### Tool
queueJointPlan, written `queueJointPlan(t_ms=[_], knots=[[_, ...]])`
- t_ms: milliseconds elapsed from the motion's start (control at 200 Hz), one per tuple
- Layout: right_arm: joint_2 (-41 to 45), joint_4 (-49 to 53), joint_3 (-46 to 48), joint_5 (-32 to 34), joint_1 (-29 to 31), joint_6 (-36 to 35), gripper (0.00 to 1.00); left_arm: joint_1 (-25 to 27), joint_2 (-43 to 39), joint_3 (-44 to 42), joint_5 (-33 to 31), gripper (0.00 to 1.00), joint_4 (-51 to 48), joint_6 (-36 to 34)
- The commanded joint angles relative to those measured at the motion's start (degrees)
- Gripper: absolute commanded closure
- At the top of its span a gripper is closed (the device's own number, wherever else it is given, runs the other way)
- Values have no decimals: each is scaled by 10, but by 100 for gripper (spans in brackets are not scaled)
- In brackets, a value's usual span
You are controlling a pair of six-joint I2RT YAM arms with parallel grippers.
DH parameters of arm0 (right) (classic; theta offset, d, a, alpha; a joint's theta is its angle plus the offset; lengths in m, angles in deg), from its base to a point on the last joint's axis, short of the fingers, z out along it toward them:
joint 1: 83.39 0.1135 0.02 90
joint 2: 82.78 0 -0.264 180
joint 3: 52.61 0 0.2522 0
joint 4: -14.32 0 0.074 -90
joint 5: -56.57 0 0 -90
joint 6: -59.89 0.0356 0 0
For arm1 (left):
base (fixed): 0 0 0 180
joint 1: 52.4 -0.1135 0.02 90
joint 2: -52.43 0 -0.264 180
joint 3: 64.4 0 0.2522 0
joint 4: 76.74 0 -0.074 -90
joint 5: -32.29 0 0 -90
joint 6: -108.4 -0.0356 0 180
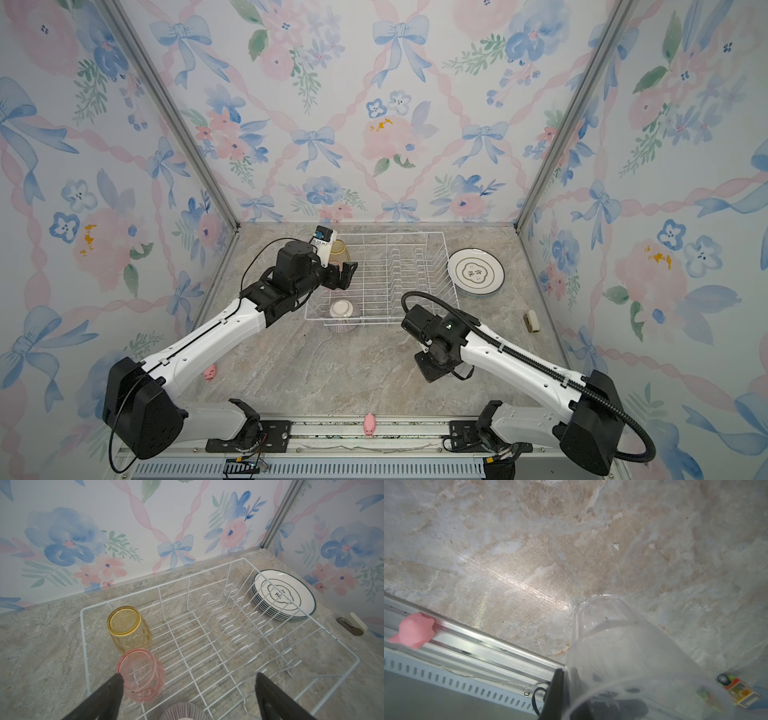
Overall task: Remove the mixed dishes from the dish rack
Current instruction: 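Carry the clear cup with the right gripper toward the table nearer the robot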
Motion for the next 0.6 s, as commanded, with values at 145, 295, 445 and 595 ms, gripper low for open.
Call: queueJointPlan(t_ms=[145, 295, 445, 595], knots=[[-53, -67, 6, -20, -31, -29, 100, 2, -3, 3, -15, 2, -22, -18], [-83, -72, 2, -30, -39, -35, 100, 2, -6, 1, -18, 2, -27, -18], [-90, -78, 1, -33, -50, -38, 100, 1, -8, -1, -21, 2, -26, -21], [-90, -80, 2, -34, -57, -38, 100, 0, -6, 2, -17, 2, -30, -24]])
